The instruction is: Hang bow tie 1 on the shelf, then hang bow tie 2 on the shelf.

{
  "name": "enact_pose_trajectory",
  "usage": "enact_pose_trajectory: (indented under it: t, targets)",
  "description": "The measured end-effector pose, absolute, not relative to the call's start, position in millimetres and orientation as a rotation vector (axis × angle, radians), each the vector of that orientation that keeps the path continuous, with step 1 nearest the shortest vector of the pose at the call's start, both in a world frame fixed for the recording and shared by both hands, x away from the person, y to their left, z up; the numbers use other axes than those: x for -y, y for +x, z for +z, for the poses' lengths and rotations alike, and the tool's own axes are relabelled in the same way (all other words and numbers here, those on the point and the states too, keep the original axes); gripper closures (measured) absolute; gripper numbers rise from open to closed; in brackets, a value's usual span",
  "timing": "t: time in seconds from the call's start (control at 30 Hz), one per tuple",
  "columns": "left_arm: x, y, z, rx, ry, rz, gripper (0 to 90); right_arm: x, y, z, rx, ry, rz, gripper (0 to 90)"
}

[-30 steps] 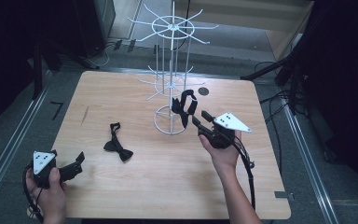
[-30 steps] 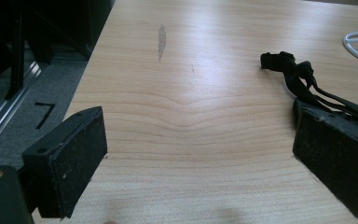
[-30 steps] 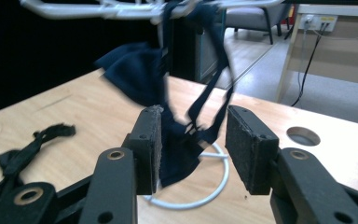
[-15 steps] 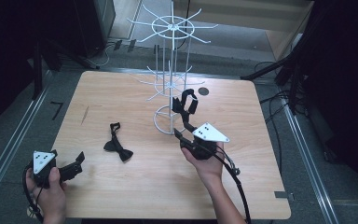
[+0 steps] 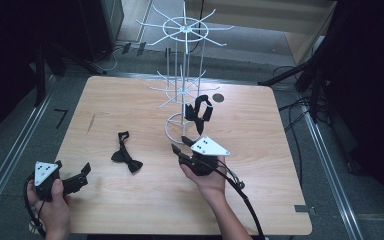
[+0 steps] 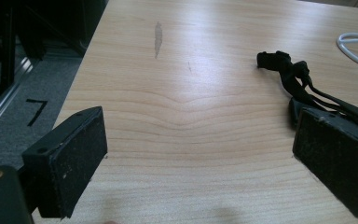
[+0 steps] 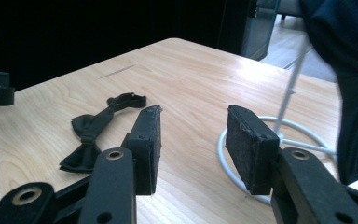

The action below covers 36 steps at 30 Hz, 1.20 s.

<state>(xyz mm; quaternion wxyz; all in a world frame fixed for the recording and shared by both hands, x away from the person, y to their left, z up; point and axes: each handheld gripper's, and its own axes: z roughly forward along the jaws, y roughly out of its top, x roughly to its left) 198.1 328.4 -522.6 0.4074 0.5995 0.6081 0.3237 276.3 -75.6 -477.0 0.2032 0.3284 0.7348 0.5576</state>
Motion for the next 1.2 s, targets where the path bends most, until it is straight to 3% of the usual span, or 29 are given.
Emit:
enact_pose_trajectory:
  t: [1.2]
  targets:
    - [-324,201,-523,-1.522,1.552,0.845,3.7,-16,278,-508,-2.268,0.912,1.535,56.8]
